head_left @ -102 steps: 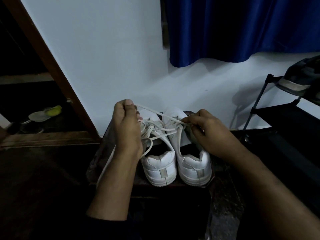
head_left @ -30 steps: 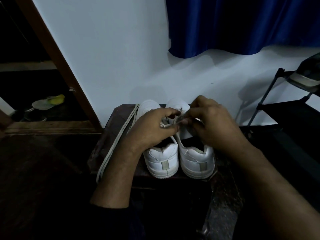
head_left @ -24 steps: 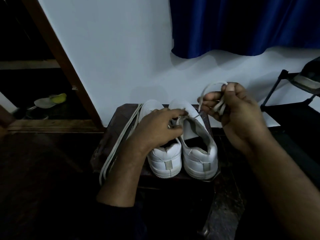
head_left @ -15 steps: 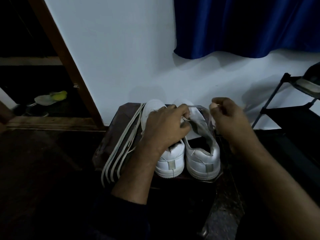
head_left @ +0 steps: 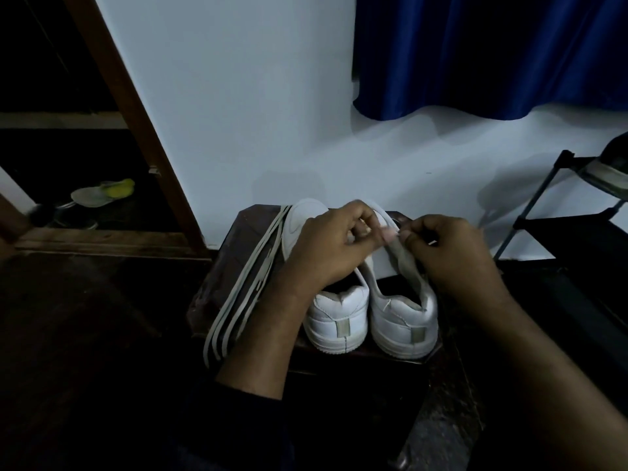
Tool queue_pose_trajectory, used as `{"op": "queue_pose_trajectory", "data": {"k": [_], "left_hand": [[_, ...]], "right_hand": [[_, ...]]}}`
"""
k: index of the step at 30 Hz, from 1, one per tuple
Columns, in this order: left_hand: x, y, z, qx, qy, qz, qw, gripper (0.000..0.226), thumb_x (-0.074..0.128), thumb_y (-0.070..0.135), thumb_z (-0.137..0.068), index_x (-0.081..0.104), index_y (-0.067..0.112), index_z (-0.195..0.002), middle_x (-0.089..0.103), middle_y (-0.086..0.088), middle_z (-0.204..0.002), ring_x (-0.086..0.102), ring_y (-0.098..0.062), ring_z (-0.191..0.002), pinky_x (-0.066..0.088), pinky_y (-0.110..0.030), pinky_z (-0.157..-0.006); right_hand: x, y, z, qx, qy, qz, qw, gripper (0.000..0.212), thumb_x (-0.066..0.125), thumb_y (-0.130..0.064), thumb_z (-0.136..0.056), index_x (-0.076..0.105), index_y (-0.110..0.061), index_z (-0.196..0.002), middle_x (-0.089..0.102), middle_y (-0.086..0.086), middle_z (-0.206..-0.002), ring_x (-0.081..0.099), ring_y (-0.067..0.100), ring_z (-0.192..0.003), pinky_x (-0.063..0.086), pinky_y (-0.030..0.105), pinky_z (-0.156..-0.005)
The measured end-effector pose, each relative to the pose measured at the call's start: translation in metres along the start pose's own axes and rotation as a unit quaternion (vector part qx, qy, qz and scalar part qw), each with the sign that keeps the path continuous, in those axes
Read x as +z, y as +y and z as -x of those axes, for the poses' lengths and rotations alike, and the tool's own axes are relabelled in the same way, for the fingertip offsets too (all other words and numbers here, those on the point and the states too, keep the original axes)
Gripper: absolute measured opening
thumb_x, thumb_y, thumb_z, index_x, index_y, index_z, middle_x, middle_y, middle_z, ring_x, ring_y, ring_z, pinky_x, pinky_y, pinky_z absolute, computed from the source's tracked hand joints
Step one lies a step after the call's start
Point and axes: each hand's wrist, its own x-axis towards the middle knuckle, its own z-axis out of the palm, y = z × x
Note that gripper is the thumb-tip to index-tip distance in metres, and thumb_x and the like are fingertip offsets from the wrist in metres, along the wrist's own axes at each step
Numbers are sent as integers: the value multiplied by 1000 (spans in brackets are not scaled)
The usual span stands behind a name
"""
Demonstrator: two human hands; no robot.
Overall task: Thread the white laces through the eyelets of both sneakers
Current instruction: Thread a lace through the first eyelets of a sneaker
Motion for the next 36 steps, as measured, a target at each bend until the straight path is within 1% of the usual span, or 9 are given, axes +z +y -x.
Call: {"op": "queue_pose_trajectory", "data": {"k": [3,6,10,13,16,19,27,33,36], "left_hand": [[9,3,-2,28,31,-254,966,26,70,51,-91,75,32,-108,74,6,-93,65,-19,-95,46,-39,-88],[9,2,-6,84,100,-258,957,15,65,36,-95,79,30,-96,70,5,-90,61,-24,-94,45,-43,-85],[4,4,-7,48,153,83,984,16,56,16,-98,66,18,-85,72,1,-91,67,-18,-89,54,-37,-84],[-2,21,-2,-27,100,306,946,32,44,10,-105,48,17,-74,55,-4,-59,52,-17,-54,45,-28,-54],[1,21,3,22,87,64,994,28,56,39,-103,52,21,-83,45,6,-53,41,-10,-47,34,-27,-50],[10,22,5,32,21,-196,980,30,69,54,-91,68,31,-109,62,10,-76,62,-13,-75,50,-32,-66],[16,18,0,89,103,-276,951,10,71,22,-91,75,17,-82,56,0,-100,59,-22,-93,54,-44,-69],[12,11,-3,105,205,-199,952,11,58,11,-98,67,11,-92,60,-2,-107,62,-19,-88,54,-41,-78],[6,17,-5,26,209,158,965,16,45,13,-106,56,15,-95,73,-2,-88,71,-20,-81,59,-42,-80]], "right_hand": [[1,-3,2,-16,4,24,1000,8,68,-27,-90,74,-23,-86,71,-5,-72,66,8,-64,44,24,-63],[0,-2,2,-16,3,23,1000,9,68,-25,-91,74,-22,-86,71,-4,-73,66,9,-64,44,22,-62],[-3,-1,1,-14,2,16,1000,10,67,-25,-91,73,-21,-85,71,-3,-74,67,12,-64,44,24,-64],[-2,-3,2,-19,5,14,1000,9,67,-23,-92,74,-20,-88,72,-4,-76,66,9,-64,44,22,-65],[-2,-5,1,-32,12,29,999,8,68,-22,-92,75,-21,-88,70,-7,-77,64,6,-66,39,8,-60],[-2,-6,2,-36,7,21,999,8,68,-22,-92,75,-22,-89,71,-8,-77,65,5,-68,38,2,-61],[-2,-7,3,-45,1,25,999,7,68,-24,-93,74,-23,-90,67,-12,-77,60,-5,-66,36,0,-60],[-3,-6,3,-38,4,23,999,8,68,-24,-93,75,-22,-90,67,-10,-76,61,-4,-67,37,0,-60],[-4,-6,2,-30,0,16,999,8,68,-23,-93,74,-24,-88,66,-15,-74,60,-5,-67,36,0,-59]]}}
